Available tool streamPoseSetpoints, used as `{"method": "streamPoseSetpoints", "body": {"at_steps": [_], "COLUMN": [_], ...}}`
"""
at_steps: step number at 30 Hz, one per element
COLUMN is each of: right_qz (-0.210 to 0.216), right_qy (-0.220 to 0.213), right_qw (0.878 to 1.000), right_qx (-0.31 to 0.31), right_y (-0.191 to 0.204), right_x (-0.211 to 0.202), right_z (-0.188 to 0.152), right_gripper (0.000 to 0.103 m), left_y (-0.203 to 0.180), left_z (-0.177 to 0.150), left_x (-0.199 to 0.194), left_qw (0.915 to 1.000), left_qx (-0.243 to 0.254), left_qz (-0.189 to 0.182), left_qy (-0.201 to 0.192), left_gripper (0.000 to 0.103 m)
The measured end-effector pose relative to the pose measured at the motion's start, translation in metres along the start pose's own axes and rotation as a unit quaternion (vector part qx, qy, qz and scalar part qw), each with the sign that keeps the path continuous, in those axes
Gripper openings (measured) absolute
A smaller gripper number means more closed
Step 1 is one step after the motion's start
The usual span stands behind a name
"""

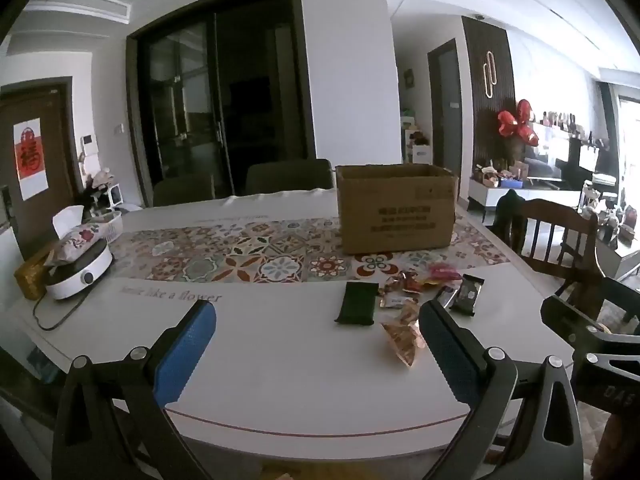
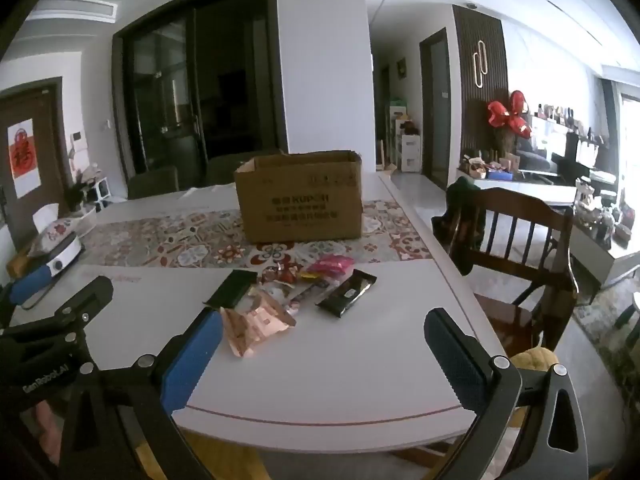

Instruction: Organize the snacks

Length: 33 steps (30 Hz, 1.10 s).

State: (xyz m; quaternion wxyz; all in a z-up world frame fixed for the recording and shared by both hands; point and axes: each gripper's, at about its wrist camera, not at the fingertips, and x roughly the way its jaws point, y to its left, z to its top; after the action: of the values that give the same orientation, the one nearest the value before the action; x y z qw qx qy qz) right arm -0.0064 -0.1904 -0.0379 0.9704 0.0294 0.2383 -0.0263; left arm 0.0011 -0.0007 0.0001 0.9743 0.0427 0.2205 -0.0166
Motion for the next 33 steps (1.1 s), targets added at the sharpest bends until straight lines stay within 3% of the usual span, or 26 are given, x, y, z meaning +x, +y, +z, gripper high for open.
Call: {"method": "streamPoseSetpoints", "body": {"at_steps": [33], "right_qz": [0.008], "right_qy": [0.0], "right_qw": [1.0], "right_qx": [0.006], "right_y": [0.001], "right_x": [0.001], "right_z": [0.0039], "right_gripper": [0.102], "left_y": [-0.0028], "left_z": [0.0043], "left_x": [-0.0036], "left_qw": [0.9999], "left_qx": [0.002], "left_qz": [-0.012], "left_qy": [-0.012], "left_gripper": [0.103]}}
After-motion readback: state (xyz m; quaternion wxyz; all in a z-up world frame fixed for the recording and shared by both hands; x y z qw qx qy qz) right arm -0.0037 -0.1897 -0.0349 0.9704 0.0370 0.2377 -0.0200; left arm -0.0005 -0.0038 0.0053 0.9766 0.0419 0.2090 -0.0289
